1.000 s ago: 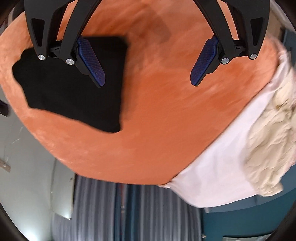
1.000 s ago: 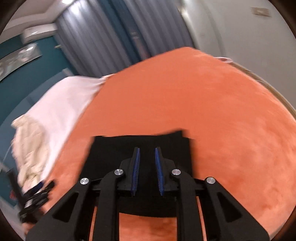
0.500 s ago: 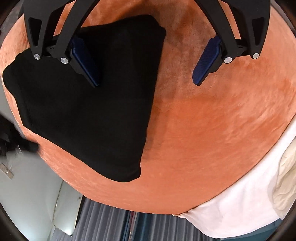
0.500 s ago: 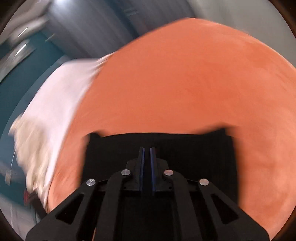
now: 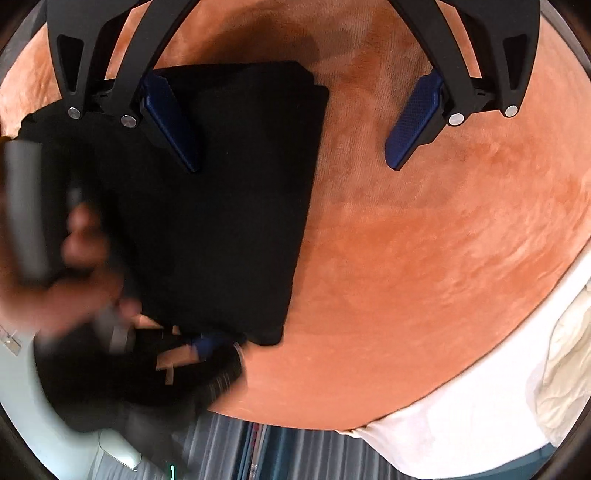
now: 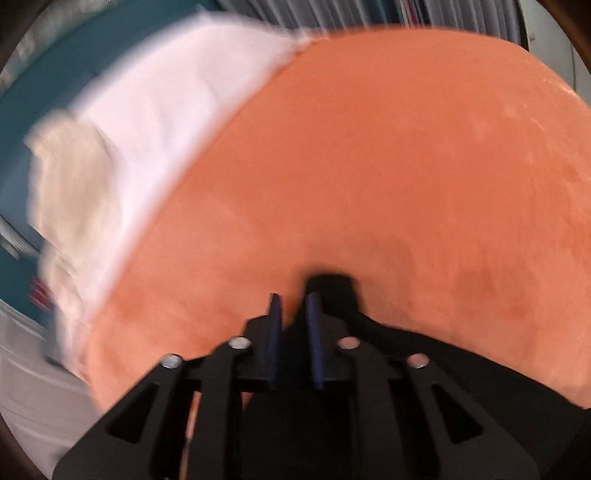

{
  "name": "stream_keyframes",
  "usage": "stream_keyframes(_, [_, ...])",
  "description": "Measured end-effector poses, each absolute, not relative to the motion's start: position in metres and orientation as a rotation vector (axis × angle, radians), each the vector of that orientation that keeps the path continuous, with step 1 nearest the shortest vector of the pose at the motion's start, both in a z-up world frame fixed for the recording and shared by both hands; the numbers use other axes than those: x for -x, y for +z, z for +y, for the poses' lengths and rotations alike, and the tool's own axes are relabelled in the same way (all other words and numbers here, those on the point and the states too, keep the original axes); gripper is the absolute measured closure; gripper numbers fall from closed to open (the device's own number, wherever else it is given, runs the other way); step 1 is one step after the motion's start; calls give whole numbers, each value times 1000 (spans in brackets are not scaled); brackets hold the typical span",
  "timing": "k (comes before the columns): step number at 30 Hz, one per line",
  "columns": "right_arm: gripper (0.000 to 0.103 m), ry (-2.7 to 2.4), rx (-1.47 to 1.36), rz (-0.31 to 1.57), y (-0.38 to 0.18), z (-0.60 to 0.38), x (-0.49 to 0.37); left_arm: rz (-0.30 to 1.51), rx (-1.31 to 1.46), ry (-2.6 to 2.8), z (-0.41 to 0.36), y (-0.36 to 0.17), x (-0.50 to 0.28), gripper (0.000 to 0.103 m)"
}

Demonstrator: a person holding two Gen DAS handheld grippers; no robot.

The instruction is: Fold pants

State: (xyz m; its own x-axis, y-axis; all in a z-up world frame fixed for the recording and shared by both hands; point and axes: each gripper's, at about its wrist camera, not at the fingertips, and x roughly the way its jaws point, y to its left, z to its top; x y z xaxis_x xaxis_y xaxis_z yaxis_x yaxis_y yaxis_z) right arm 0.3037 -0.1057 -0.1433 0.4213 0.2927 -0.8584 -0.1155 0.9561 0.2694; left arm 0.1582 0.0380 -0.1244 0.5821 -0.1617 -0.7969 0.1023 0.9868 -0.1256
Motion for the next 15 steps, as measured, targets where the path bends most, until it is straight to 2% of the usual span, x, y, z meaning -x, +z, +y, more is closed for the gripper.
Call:
stream_keyframes(1, [102, 226, -173, 1143, -155, -110, -312, 941, 64, -151, 37, -122, -157, 5])
stream_keyframes(2, [103, 211, -238, 1128, -156, -126, -308, 942, 62, -150, 36, -118, -156, 5])
stream_keyframes(3, [97, 195, -302, 1083, -143, -140, -297, 945, 57, -148, 37, -115, -154, 5])
stream_keyframes(5, [83, 125, -281, 966, -111, -161, -259, 944, 48, -149, 38, -114, -150, 5])
stream_keyframes(6, [67, 103, -261, 914, -98, -169, -237, 946, 44, -147, 37, -115, -149, 5])
stream_keyframes(8, [47, 9, -241, 818, -78, -202, -176, 944, 39, -139, 36, -116, -147, 5])
stream_keyframes(12, [43, -160, -224, 798, -76, -253, -90, 920, -39, -95, 23, -112, -136, 5])
stream_keyframes(15, [41, -201, -290, 846, -102, -267, -55, 906, -92, -64, 21, -107, -136, 5])
